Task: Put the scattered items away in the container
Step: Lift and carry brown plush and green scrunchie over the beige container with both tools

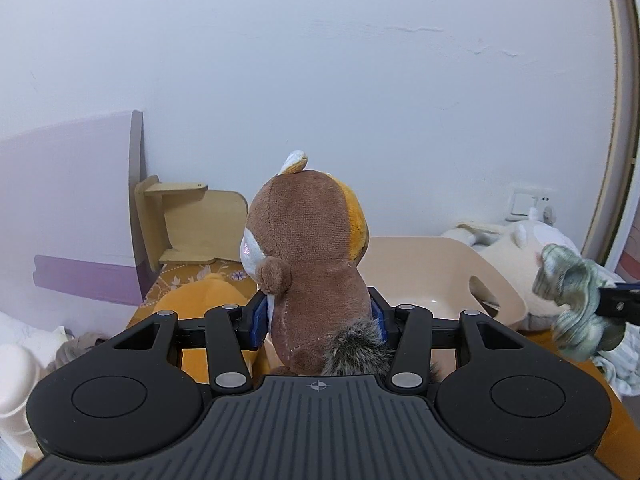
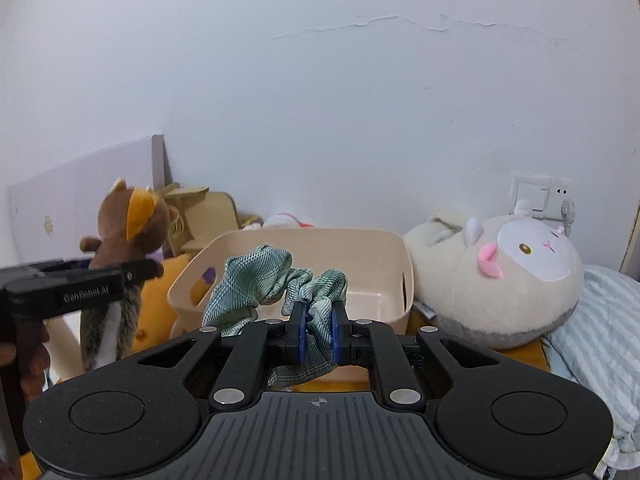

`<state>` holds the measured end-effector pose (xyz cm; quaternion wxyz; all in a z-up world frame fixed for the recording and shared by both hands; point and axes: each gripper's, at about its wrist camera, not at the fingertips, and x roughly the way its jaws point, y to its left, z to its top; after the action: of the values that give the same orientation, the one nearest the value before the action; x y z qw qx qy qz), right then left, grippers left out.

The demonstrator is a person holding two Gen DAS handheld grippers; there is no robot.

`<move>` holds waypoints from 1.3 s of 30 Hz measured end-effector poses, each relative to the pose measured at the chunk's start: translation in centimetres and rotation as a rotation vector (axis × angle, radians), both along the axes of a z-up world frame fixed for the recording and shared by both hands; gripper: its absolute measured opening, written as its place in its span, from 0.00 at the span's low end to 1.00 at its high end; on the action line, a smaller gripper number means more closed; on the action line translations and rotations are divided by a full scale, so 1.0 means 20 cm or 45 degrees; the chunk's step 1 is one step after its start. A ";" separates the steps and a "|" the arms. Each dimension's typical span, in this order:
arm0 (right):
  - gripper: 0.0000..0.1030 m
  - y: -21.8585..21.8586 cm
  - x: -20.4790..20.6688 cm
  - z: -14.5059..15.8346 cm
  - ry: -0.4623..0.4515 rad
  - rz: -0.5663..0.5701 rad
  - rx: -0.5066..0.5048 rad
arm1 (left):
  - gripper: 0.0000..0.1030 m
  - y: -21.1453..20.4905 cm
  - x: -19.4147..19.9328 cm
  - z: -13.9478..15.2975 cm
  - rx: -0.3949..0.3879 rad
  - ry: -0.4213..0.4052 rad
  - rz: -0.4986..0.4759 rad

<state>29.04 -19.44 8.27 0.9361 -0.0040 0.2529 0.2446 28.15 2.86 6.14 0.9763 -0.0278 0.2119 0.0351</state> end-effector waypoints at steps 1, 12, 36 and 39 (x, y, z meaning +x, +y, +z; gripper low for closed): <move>0.11 0.00 0.03 0.00 0.002 -0.004 0.003 | 0.48 0.01 0.03 0.00 -0.004 0.008 0.006; 0.11 0.11 0.37 -0.06 0.086 -0.035 0.012 | 0.48 -0.02 0.36 -0.01 0.047 0.076 0.021; 0.11 0.40 0.94 -0.42 0.465 -0.047 -0.208 | 0.48 -0.06 0.97 -0.34 -0.012 0.628 -0.025; 0.12 0.43 0.96 -0.43 0.469 -0.058 -0.260 | 0.48 -0.04 1.01 -0.37 -0.004 0.676 -0.010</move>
<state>48.15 -10.83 -0.40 0.8740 -0.0484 0.4434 0.1930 48.35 1.97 -1.33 0.8865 -0.0182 0.4609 0.0372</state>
